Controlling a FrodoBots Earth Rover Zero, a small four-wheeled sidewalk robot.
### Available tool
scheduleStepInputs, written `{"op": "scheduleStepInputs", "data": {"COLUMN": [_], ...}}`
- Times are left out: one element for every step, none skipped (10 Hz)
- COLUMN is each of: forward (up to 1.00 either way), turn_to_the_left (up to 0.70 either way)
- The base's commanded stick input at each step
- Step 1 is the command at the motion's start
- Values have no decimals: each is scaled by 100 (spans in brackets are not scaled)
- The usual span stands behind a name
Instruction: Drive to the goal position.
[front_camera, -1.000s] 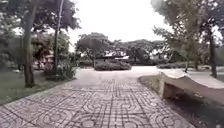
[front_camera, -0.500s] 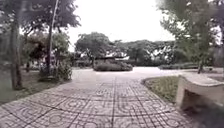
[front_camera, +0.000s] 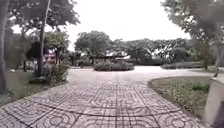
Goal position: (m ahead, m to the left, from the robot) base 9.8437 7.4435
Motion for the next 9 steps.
{"op": "scheduleStepInputs", "data": {"forward": [100, 100, 100, 100, 100, 100, 100, 100, 100], "turn_to_the_left": [0, 0, 0, 0, 0, 0, 0, 0, 0]}}
